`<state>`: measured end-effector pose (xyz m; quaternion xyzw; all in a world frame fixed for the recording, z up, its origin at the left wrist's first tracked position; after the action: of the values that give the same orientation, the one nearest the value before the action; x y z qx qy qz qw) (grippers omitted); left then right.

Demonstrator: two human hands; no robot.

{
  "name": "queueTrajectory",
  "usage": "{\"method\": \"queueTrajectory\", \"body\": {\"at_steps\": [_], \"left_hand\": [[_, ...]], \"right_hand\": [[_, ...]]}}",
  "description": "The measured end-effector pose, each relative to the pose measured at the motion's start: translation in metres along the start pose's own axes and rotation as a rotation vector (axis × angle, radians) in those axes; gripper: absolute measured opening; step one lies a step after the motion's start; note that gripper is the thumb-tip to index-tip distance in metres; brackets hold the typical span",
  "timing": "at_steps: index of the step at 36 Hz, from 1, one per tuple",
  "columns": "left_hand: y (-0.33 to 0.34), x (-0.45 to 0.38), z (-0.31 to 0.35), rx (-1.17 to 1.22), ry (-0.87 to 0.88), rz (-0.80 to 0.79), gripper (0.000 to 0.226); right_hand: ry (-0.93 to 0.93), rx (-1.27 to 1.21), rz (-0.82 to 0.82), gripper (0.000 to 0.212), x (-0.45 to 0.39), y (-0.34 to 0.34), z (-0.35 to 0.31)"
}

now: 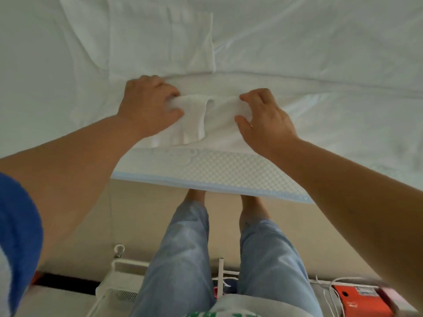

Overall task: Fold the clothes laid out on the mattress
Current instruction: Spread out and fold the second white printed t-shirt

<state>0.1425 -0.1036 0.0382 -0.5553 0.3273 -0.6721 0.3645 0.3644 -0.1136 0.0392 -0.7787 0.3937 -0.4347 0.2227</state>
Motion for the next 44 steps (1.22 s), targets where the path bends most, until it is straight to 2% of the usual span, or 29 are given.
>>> {"method": "queueTrajectory", "body": {"at_steps": [7, 10, 13, 14, 17, 20, 22, 26, 29, 32, 34, 36, 38, 42, 44], "left_hand": [[-0.005, -0.014, -0.013, 0.003, 0.169, -0.038, 0.053], [-0.005, -0.014, -0.026, 0.018, 0.158, -0.110, 0.050], [-0.004, -0.009, -0.044, -0.087, 0.136, -0.172, 0.056], [-0.007, -0.007, -0.048, -0.109, 0.142, -0.159, 0.054], [-0.019, -0.003, -0.066, -0.022, 0.115, -0.115, 0.037], [-0.025, 0.003, -0.092, 0.177, -0.010, -0.119, 0.026], [-0.026, 0.007, -0.107, 0.315, -0.067, -0.084, 0.028], [-0.022, 0.010, -0.135, 0.558, -0.213, 0.067, 0.029], [-0.014, 0.012, -0.147, 0.646, -0.366, 0.215, 0.029], [-0.003, 0.018, -0.146, 0.660, -0.454, 0.277, 0.028], [0.003, 0.024, -0.143, 0.656, -0.460, 0.318, 0.029], [0.005, 0.029, -0.142, 0.681, -0.474, 0.379, 0.030], [0.006, 0.030, -0.144, 0.675, -0.494, 0.425, 0.028], [0.008, 0.025, -0.147, 0.649, -0.510, 0.463, 0.022], [0.010, 0.023, -0.147, 0.599, -0.525, 0.460, 0.023]], "right_hand": [[0.105, -0.051, -0.063, 0.040, -0.036, 0.016, -0.035], [0.199, -0.156, -0.092, 0.036, -0.047, 0.020, -0.044], [0.220, -0.076, -0.179, 0.045, -0.054, 0.023, -0.052], [0.215, -0.034, -0.194, 0.039, -0.056, 0.024, -0.054], [0.173, 0.036, -0.130, 0.020, -0.060, 0.019, -0.059], [0.083, 0.058, 0.019, 0.021, -0.058, 0.012, -0.065], [0.039, 0.089, 0.093, 0.024, -0.056, 0.009, -0.069], [0.033, 0.157, 0.131, 0.031, -0.063, 0.016, -0.071], [0.035, 0.152, 0.227, 0.031, -0.065, 0.016, -0.078], [-0.077, 0.097, 0.334, 0.026, -0.055, 0.015, -0.097], [-0.182, 0.065, 0.319, 0.018, -0.046, 0.021, -0.113], [-0.231, 0.114, 0.232, 0.016, -0.040, 0.036, -0.121], [-0.136, 0.121, 0.210, 0.023, -0.042, 0.044, -0.113], [0.326, -0.152, 0.315, 0.030, -0.054, 0.036, -0.070], [0.356, -0.155, 0.299, 0.031, -0.056, 0.035, -0.064]]}}
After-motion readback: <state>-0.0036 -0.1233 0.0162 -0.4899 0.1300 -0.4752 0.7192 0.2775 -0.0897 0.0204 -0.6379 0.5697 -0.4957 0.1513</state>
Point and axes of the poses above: each hand's wrist, its own x-axis away from the middle knuckle, its own y-axis out of the palm, z = x × y, the point moved 6 cm from there along -x, towards the middle knuckle, and after that the axes turned 2 degrees about -z, right-handed, at the moved point
